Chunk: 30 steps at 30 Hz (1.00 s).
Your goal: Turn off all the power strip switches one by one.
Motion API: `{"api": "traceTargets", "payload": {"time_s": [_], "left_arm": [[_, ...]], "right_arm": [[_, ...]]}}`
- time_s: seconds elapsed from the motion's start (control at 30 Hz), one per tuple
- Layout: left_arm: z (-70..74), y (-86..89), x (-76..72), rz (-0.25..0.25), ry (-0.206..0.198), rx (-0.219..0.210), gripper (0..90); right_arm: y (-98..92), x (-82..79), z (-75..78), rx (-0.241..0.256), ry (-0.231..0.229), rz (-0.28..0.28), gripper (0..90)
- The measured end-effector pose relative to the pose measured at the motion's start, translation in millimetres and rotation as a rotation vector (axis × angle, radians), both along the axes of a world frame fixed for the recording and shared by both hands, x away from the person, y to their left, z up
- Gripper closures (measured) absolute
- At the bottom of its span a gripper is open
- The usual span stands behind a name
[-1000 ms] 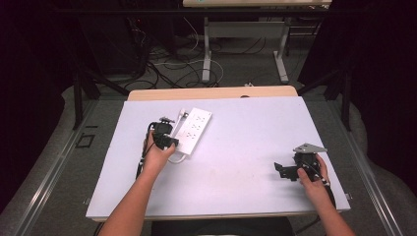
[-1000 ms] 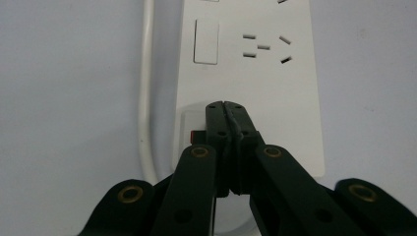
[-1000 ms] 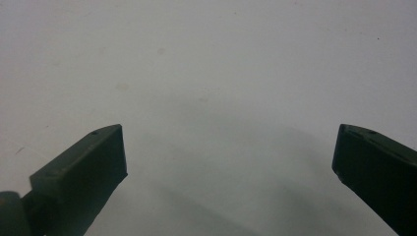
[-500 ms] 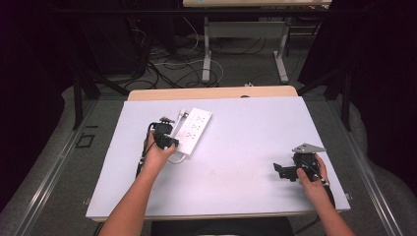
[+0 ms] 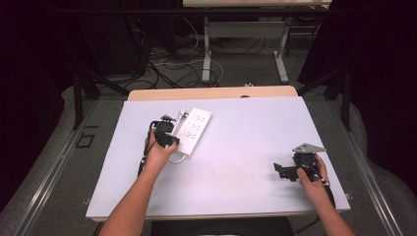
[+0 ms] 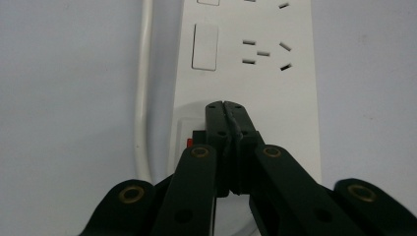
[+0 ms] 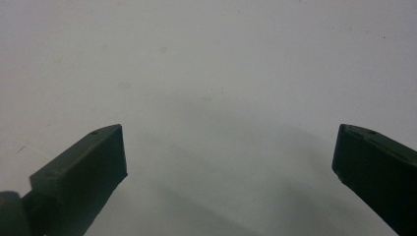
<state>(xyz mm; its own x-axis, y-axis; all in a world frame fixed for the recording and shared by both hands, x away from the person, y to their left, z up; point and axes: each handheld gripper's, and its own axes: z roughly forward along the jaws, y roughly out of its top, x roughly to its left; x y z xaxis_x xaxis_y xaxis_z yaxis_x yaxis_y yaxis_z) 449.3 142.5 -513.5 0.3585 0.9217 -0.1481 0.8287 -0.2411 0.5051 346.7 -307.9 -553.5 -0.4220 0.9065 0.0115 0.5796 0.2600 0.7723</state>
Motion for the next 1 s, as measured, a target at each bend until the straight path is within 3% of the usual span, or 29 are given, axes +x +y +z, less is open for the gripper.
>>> {"api": "traceTargets", "payload": {"time_s": [0.67, 1.0], "left_arm": [[18.3, -6.0, 11.5, 0.022, -0.017, -0.027, 90.0], [31.7, -11.4, 20.5, 0.004, -0.032, -0.005, 90.0]], "right_arm": [[0.3, 0.1, -0.7, 0.003, 0.001, 0.002, 0.0], [0.7, 0.4, -1.3, 0.004, 0.000, 0.001, 0.0]]}}
